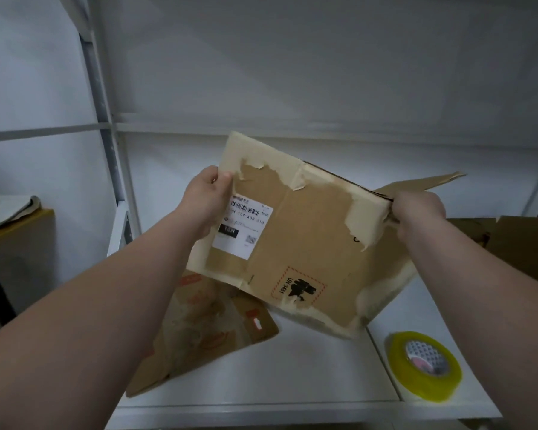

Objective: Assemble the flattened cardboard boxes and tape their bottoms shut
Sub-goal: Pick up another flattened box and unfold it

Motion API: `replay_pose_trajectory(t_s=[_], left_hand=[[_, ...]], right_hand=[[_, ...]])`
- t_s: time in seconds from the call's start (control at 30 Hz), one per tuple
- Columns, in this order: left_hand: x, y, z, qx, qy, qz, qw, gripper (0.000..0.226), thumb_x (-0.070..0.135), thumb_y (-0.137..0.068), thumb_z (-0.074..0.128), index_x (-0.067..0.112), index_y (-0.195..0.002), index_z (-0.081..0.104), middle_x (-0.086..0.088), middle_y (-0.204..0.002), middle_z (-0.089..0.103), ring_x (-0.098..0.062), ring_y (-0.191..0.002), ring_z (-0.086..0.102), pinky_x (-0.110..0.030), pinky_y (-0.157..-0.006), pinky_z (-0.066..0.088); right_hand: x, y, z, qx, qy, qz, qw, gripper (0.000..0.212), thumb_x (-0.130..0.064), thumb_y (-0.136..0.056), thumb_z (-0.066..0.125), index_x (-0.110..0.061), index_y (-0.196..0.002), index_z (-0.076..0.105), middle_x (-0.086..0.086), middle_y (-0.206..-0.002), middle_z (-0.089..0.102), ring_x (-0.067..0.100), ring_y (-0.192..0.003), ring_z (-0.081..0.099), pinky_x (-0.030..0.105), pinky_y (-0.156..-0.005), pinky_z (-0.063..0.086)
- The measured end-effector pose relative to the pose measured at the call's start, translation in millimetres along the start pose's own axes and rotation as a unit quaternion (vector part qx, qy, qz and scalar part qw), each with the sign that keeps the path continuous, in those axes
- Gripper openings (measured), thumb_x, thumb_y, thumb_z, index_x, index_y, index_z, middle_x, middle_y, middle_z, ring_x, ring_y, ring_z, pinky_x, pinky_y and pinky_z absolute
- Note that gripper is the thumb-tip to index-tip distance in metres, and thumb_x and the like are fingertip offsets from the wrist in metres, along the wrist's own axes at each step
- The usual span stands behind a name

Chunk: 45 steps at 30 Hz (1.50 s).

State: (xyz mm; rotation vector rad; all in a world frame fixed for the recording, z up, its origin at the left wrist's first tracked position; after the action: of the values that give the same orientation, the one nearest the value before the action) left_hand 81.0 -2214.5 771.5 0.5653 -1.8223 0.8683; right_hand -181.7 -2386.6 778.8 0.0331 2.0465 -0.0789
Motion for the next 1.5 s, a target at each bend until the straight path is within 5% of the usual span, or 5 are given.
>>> replay_pose_trajectory(t_s=[0.33,0.57,0.8,1.23,1.5], left_hand=[[91.0,-10.7,17.9,-0.054,-0.145,0.226,0.962,0.019,0.031,-0.099,0.047,0.016,-0.097,0.058,0.005,-0.083,0.060,-0.017,-0.074,0.059,-0.033,-0.062,0.047],[73.3,5.4,58.5,-0.142,-0.297,0.191,0.925,0.023,0.029,-0.098,0.050,0.016,-0.112,0.063,0.001,-0.094,0.057,-0.018,-0.084,0.052,-0.025,-0.065,0.035],[48.6,12.8,95.2,-0.196,-0.328,0.116,0.917,0.014,0.038,-0.096,0.050,0.029,-0.101,0.060,0.004,-0.101,0.057,-0.026,-0.106,0.055,-0.052,-0.099,0.040],[-2.1,5.9,42.8,-0.010,-0.440,0.067,0.895,0.073,0.058,-0.082,0.060,0.039,-0.145,0.028,-0.006,-0.158,0.005,-0.034,-0.144,0.003,-0.065,-0.109,0.014],[-84.6,14.5,-4.1,-0.082,-0.103,-0.046,0.990,0.094,0.032,-0.072,0.081,0.034,-0.147,0.023,-0.006,-0.150,0.032,-0.030,-0.133,0.036,-0.044,-0.104,0.037]], right_hand=[[71.0,2.6,47.5,-0.123,-0.211,0.182,0.952,0.017,-0.004,-0.088,0.041,-0.007,-0.093,0.058,0.011,-0.073,0.054,0.024,-0.055,0.050,0.031,-0.045,0.045],[68.1,39.2,60.3,-0.197,-0.220,0.138,0.945,0.066,-0.049,-0.096,0.045,-0.014,-0.150,0.026,0.004,-0.157,0.022,0.028,-0.143,0.023,0.046,-0.114,0.017],[43.0,42.4,54.2,-0.217,-0.255,-0.064,0.940,0.053,-0.063,-0.094,0.030,-0.025,-0.089,0.068,-0.005,-0.087,0.072,0.012,-0.084,0.066,0.028,-0.074,0.048],[77.5,37.1,55.6,-0.161,-0.346,-0.065,0.922,0.012,-0.027,-0.097,0.053,-0.025,-0.100,0.065,-0.002,-0.095,0.072,0.013,-0.081,0.070,0.028,-0.069,0.055],[91.1,33.5,51.3,-0.250,-0.396,-0.036,0.883,0.029,-0.010,-0.097,0.048,-0.019,-0.121,0.061,0.003,-0.103,0.072,0.015,-0.088,0.069,0.034,-0.074,0.052]])
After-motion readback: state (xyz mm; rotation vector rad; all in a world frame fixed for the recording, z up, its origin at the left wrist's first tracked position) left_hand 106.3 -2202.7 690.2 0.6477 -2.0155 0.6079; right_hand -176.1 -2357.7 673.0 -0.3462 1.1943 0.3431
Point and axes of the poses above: each hand's wrist, its own y-axis away from the middle knuckle, its own z-axis out of the palm, x = y × z, the point moved 3 cm from there along -y, towards the middle knuckle
